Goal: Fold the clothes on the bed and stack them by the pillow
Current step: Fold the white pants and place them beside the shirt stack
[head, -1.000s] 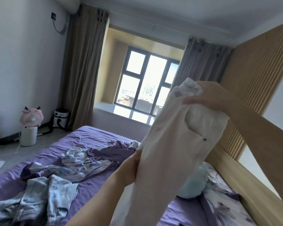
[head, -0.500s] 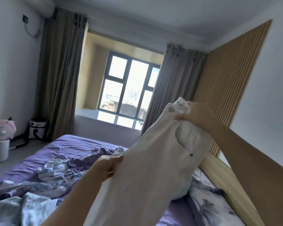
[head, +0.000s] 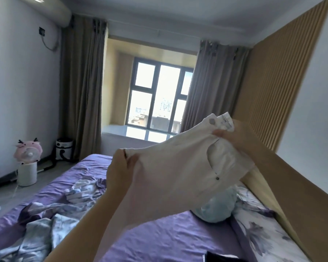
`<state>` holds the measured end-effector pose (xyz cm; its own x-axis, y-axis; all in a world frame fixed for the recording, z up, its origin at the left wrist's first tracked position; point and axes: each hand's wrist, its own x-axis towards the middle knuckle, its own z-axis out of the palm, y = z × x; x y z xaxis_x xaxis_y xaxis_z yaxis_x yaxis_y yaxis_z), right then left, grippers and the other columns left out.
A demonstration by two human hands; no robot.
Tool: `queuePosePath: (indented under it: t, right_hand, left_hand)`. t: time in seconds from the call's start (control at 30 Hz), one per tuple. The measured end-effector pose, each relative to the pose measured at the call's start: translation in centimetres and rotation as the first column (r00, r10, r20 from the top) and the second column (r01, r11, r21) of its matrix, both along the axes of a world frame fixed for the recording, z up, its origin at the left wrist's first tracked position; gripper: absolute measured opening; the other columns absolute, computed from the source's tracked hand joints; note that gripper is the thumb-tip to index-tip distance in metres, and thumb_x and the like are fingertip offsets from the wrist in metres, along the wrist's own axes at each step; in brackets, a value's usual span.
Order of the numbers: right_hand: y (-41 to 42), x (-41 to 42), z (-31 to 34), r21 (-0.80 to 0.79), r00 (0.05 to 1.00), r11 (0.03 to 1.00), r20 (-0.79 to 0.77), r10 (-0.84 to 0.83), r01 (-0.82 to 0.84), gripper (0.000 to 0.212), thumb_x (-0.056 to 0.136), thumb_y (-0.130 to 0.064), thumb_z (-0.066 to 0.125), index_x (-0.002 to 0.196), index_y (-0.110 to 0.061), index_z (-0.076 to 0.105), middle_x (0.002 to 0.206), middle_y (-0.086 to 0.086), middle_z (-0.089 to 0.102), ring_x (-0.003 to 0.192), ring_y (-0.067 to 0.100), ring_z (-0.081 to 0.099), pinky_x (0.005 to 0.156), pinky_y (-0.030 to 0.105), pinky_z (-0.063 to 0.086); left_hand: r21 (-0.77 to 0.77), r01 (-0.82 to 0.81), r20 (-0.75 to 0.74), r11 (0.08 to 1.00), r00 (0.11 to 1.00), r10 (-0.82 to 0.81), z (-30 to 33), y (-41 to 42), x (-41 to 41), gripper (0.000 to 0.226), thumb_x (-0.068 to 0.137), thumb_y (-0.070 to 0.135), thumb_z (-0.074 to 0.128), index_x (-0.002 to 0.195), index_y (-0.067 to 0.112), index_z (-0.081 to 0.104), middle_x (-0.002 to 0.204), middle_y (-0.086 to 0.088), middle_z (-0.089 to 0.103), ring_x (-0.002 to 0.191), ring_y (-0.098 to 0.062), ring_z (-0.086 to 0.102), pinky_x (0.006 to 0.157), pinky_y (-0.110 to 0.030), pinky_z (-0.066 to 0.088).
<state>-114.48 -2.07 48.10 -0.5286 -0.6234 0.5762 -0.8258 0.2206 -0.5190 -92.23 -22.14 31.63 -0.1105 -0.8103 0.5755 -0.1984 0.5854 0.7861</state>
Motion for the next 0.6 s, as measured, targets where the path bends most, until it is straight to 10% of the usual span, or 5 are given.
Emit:
queuePosePath:
  t: [0.3,0.47,0.6]
  right_hand:
    - [-0.1,0.4,-7.1,0.176,0.957,0.974,0.276,0.09,-0.142,0.03,0.072,-0.047,0.075,0.086,-0.021,0.067,0.082,-0.005,0.071,0.074,0.008,0.065,0.057,0.018,0.043]
    - [-1.4,-0.2,-14.7,0.35,0.88,0.907,0.472,0.042,-0.232,0.033,0.068,-0.044,0.08,0.085,-0.018,0.07,0.08,-0.003,0.072,0.071,0.009,0.066,0.062,0.023,0.05]
    - [-0.7,-1.2,-26.9,0.479,0.795,0.841,0.597,-0.105,-0.249,0.03,0.072,-0.033,0.079,0.087,-0.009,0.069,0.086,0.005,0.072,0.075,0.013,0.066,0.069,0.024,0.051]
  left_hand:
    - [-0.043,0.159,0.518,0.986,0.848,-0.114,-0.2,-2.7,5.2,0.036,0.087,0.035,0.064,0.071,0.016,0.038,0.073,0.002,0.054,0.074,-0.024,0.052,0.064,-0.032,0.034]
    - [0.264,0.206,0.948,0.942,0.124,-0.292,-2.4,-4.6,4.4,0.043,0.085,0.052,0.059,0.099,0.012,0.061,0.108,-0.005,0.064,0.098,-0.02,0.058,0.076,-0.025,0.04]
    - [0.466,0.152,0.884,0.872,-0.111,-0.453,-11.8,-5.4,2.0,0.048,0.082,0.052,0.061,0.105,0.01,0.064,0.112,-0.007,0.066,0.104,-0.022,0.061,0.082,-0.025,0.045]
